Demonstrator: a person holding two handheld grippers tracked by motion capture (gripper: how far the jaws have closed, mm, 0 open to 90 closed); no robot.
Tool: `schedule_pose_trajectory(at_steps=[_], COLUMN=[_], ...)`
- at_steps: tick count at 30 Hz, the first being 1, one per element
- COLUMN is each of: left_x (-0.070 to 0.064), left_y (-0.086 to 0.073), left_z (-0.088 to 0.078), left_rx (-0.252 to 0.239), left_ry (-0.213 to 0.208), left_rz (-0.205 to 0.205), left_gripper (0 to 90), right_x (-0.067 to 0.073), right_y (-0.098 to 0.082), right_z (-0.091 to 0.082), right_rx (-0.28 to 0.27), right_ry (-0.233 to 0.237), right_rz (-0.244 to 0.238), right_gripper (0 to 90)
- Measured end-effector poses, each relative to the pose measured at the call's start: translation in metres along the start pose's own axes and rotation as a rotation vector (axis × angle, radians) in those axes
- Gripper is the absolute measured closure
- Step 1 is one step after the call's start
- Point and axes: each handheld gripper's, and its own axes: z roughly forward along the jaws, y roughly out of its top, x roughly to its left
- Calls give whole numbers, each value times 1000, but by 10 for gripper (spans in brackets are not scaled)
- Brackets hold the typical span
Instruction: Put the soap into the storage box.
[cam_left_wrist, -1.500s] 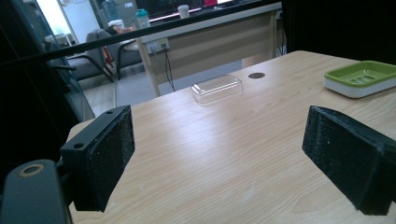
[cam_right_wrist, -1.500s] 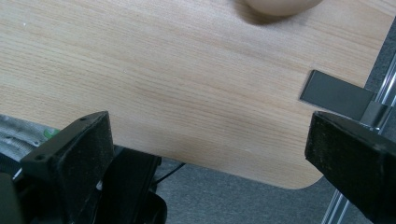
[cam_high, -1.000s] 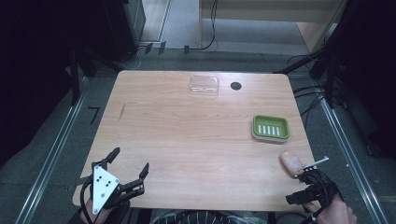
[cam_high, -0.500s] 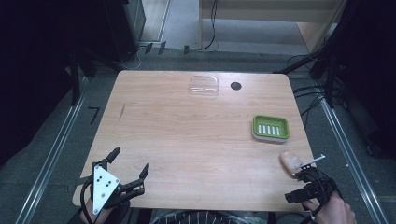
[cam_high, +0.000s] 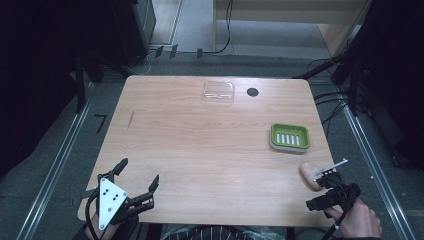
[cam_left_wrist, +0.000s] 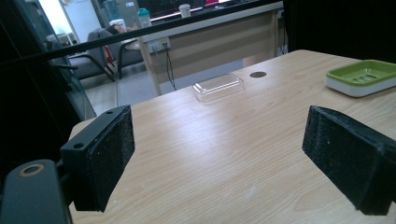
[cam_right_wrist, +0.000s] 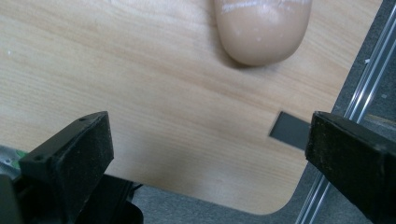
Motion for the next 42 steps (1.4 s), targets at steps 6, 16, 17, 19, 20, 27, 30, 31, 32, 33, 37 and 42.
schedule_pose_trajectory(at_steps=[6, 16, 17, 19, 20, 27, 30, 31, 32, 33, 37, 42], left_x=[0, 0, 0, 0, 0, 0, 0, 0, 0, 0, 0, 0], left_y=[0, 0, 0, 0, 0, 0, 0, 0, 0, 0, 0, 0], left_z=[-1, 0, 0, 0, 0, 0, 0, 0, 0, 0, 0, 0], left_rx=[2, 4, 4, 4, 5, 6, 6, 7, 7, 8, 7, 10], left_ry=[2, 3, 3, 1, 2, 1, 1, 1, 1, 1, 1, 2], left_rz=[2, 2, 2, 2, 2, 1, 0, -2, -2, -2, -2, -3], left_gripper=[96, 96, 96, 96, 96, 96, 96, 96, 96, 96, 96, 96], right_x=[-2, -7, -7, -7, -8, -12, -14, -15, -16, -17, -20, -24], right_y=[7, 19, 19, 23, 24, 34, 39, 40, 42, 43, 49, 56], right_z=[2, 6, 6, 8, 8, 9, 10, 10, 11, 11, 13, 15], right_rx=[6, 13, 13, 12, 13, 4, 1, 0, -1, -1, -3, -6], right_ry=[3, 15, 15, 20, 23, 21, 23, 28, 27, 27, 29, 38], right_rz=[-10, -44, -44, -49, -49, -61, -68, -66, -65, -71, -72, -82], right_gripper=[13, 14, 14, 13, 13, 14, 14, 14, 13, 12, 6, 0])
